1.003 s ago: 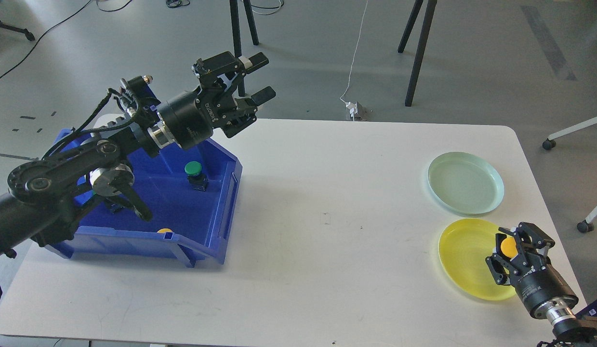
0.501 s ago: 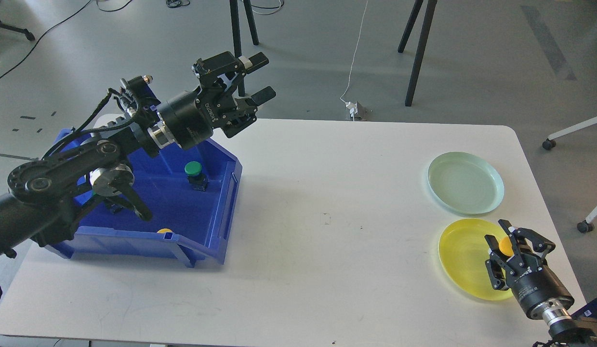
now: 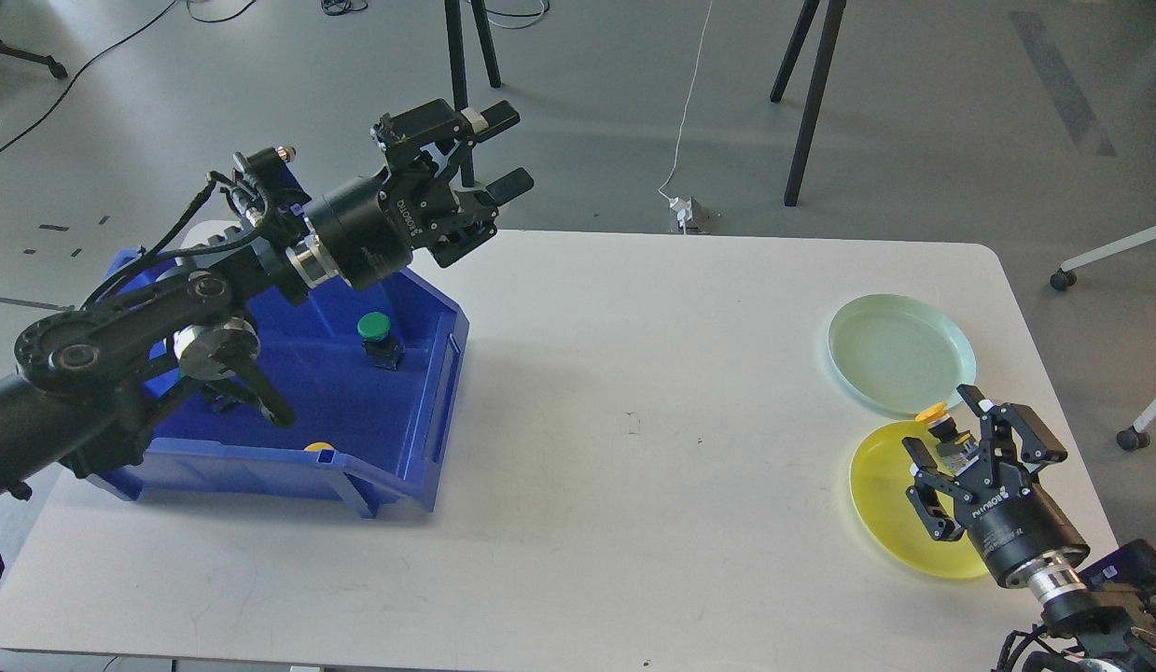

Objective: Pass button and place on color plate
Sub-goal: 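Open the right gripper and raise it away from the plate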

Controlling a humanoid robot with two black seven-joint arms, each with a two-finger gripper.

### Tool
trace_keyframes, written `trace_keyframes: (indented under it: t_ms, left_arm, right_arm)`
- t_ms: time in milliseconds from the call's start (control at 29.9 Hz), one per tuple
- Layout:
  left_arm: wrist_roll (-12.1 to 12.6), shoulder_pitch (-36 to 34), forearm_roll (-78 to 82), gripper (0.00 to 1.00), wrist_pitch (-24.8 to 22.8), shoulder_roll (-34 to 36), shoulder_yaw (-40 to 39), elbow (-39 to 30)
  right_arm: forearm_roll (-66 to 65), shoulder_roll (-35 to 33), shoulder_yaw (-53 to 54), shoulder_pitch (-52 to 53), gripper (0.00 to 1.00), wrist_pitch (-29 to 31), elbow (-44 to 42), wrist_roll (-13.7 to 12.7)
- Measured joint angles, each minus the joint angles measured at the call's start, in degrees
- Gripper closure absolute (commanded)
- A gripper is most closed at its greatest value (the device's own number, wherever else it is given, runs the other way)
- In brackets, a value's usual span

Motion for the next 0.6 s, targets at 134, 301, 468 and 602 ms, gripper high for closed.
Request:
trace_keyframes:
  t_ms: [134,301,468,602]
  left_arm:
    - [0.0,0.0,0.0,0.24,0.0,0.3,0.0,0.1]
    - [0.0,0.4,-0.3,0.22,0.0,4.2,-2.6,0.2]
    - [0.0,3.3,-1.4,0.20,0.0,11.7,-5.9,2.9]
    - [0.0,4.7,-1.6,0.18,0.0,13.6,-6.4,9.4]
  right_arm:
    - [0.0,-0.4,0.0,4.6,0.01,0.2,2.6,-1.5]
    - [1.0,-0.8,0.1,12.5,0.01,2.9,3.7,-3.0]
    - [14.0,-3.1,-3.2,23.1,0.01,7.8,2.3,-4.2]
    - [22.7,-3.7,-10.3,33.7,0.01,8.6,-1.7,-4.8]
